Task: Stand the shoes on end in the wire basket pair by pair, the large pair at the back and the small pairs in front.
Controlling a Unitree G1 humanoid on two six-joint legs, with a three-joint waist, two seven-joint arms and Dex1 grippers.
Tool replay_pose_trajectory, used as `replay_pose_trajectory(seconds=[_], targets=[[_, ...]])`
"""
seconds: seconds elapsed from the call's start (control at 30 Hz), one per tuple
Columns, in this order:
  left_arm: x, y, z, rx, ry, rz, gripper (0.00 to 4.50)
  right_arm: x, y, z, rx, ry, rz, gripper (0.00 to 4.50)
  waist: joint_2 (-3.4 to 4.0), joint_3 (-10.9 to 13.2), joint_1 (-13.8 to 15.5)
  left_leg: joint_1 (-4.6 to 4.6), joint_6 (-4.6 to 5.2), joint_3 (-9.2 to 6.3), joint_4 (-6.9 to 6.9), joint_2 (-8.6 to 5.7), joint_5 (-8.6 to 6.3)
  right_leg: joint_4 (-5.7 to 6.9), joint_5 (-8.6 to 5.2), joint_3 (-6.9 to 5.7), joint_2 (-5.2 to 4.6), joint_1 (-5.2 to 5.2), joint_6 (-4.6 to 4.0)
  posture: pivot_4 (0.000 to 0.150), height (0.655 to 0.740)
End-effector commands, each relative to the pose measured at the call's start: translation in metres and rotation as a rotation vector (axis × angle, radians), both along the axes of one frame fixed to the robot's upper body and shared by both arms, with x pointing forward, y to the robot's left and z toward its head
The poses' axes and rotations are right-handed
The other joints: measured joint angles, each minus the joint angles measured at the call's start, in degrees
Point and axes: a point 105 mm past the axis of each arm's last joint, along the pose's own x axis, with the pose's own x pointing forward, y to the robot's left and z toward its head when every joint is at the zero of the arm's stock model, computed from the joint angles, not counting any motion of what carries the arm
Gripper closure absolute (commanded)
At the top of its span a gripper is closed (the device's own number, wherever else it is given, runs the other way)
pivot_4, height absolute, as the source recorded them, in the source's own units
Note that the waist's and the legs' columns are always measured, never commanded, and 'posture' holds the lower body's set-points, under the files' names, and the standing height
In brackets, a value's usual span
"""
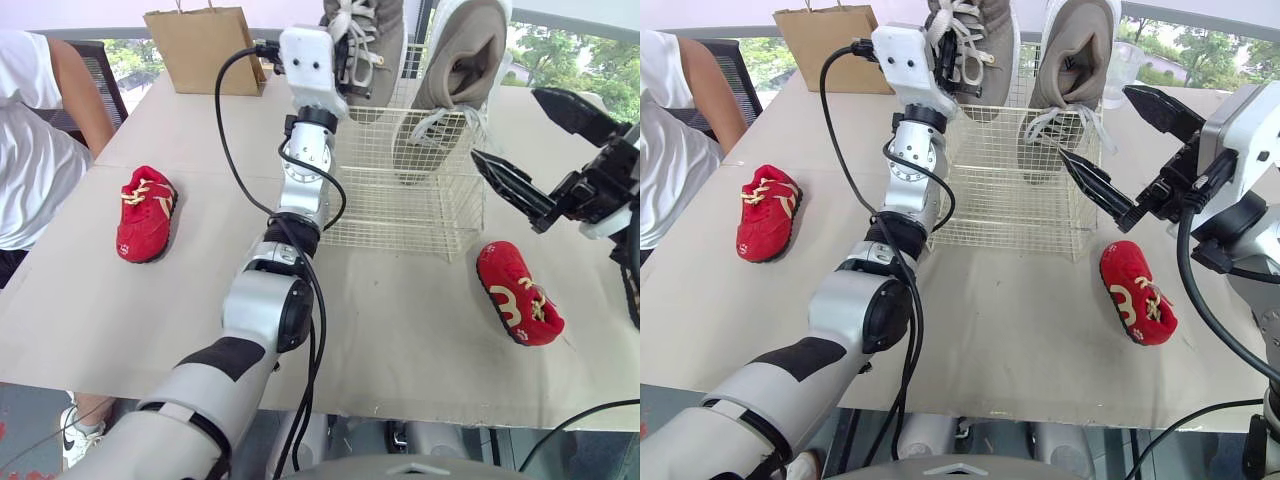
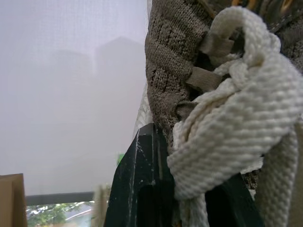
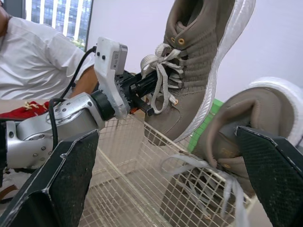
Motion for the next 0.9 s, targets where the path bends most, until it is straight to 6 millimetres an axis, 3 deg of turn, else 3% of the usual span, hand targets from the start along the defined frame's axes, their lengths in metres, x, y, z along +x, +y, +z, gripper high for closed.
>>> replay_pose_trajectory(seconds=[0.03,0.27,0.37,0.53,0.77,0.9], targets=[[-0.006,-0.006,-0.008,0.003,-0.022,-0.006,4.36,-0.008,-0.003,0.009,-0.009,-0.052,-0.021,0.0,0.13,-0.09,-0.03,0.01,0.0,0.0,0.0,0.0,0.0,0.02,0.0,0.01,0.0,0.01,0.0,0.15,0.74],[-0.006,0.017,-0.024,-0.012,0.021,0.082,4.36,-0.007,-0.003,0.008,-0.009,-0.043,-0.013,0.0,0.46,-0.3,-0.25,0.44,0.03,0.02,-0.03,0.01,-0.01,0.07,0.0,0.1,0.08,0.33,0.0,0.15,0.74],[-0.011,0.023,-0.025,-0.017,0.029,0.067,2.89,-0.006,-0.002,0.007,-0.011,-0.036,-0.004,0.0,0.46,-0.3,-0.42,0.89,0.03,0.09,-0.17,0.03,-0.02,0.04,0.0,0.23,0.12,0.67,0.0,0.15,0.74],[-0.021,0.035,-0.016,-0.058,0.075,0.03,0.49,-0.003,-0.001,0.007,-0.012,-0.029,0.017,0.0,0.45,-0.29,-0.42,0.86,0.02,0.06,-0.14,0.07,-0.02,0.05,0.0,0.25,0.17,0.68,0.0,0.15,0.74],[-0.043,0.039,-0.011,-0.056,0.145,-0.096,0.49,0.0,0.0,0.004,-0.023,-0.015,0.044,0.0,0.45,-0.28,-0.48,0.8,0.01,0.07,-0.15,0.13,-0.01,-0.1,0.0,0.32,0.18,0.67,0.0,0.15,0.74],[-0.058,0.042,-0.024,-0.055,0.199,-0.197,0.49,0.003,0.0,0.002,-0.03,-0.01,0.049,0.0,0.45,-0.28,-0.46,0.78,0.0,0.07,-0.15,0.13,-0.01,-0.14,0.0,0.38,0.17,0.67,0.0,0.15,0.74]])
